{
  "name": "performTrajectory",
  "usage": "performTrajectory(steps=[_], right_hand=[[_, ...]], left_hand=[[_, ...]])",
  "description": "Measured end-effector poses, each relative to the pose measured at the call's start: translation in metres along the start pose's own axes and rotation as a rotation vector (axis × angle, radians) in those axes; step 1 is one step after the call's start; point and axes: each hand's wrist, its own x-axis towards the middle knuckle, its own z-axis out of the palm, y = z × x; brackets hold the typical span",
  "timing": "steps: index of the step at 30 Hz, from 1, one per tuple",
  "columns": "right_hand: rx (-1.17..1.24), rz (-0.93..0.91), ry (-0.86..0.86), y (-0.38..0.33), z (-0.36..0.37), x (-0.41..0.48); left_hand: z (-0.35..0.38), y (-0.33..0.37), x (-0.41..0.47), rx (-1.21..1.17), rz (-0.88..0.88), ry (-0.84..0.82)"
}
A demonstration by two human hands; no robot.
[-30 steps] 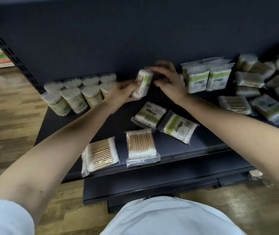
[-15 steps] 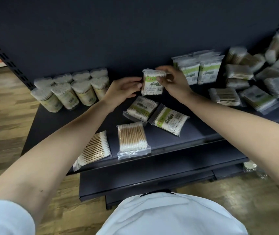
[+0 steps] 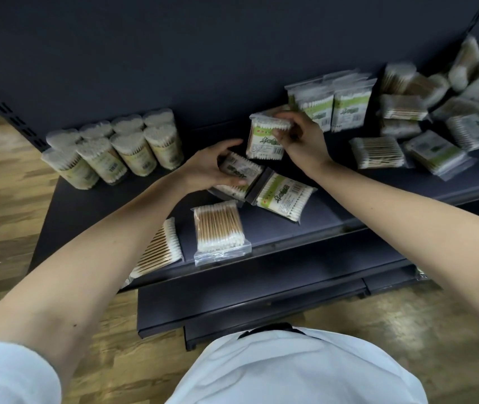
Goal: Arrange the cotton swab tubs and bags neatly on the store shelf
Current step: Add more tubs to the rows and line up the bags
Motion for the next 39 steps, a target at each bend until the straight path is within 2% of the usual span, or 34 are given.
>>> performTrajectory(steps=[6, 9, 11, 17, 20, 24, 26, 30, 33, 39], right_hand=[[0.039, -0.008, 0.039, 0.001, -0.009, 0.001], [0.037, 0.007, 0.046, 0.003, -0.016, 0.001], [0.051, 0.021, 0.051, 0.005, -0.02, 0.001], [0.022, 0.002, 0.048, 0.004, -0.032, 0.0], [-0.164, -0.001, -0.009, 0.009, -0.039, 0.0], [-0.265, -0.03, -0.18, 0.014, -0.047, -0.007], [-0.278, -0.035, -0.222, 0.015, -0.051, -0.01], [-0.282, -0.023, -0.255, 0.018, -0.05, -0.01], [-0.277, -0.012, -0.259, 0.021, -0.048, -0.009], [-0.278, -0.045, -0.27, 0.018, -0.051, -0.003]], left_hand=[[-0.004, 0.005, 0.002, -0.061, 0.096, 0.102], [-0.007, 0.009, 0.004, 0.039, 0.07, 0.216], [-0.01, 0.012, 0.006, 0.059, 0.035, 0.228], [-0.013, 0.025, 0.013, -0.084, 0.079, 0.175], [-0.009, 0.031, 0.017, -0.073, 0.11, 0.115], [-0.005, 0.036, 0.022, 0.085, 0.112, -0.028], [-0.005, 0.039, 0.022, 0.193, 0.1, -0.078], [-0.01, 0.043, 0.021, 0.262, 0.052, -0.169], [-0.014, 0.041, 0.02, 0.24, 0.055, -0.134], [-0.011, 0.036, 0.023, -0.038, 0.061, 0.08]])
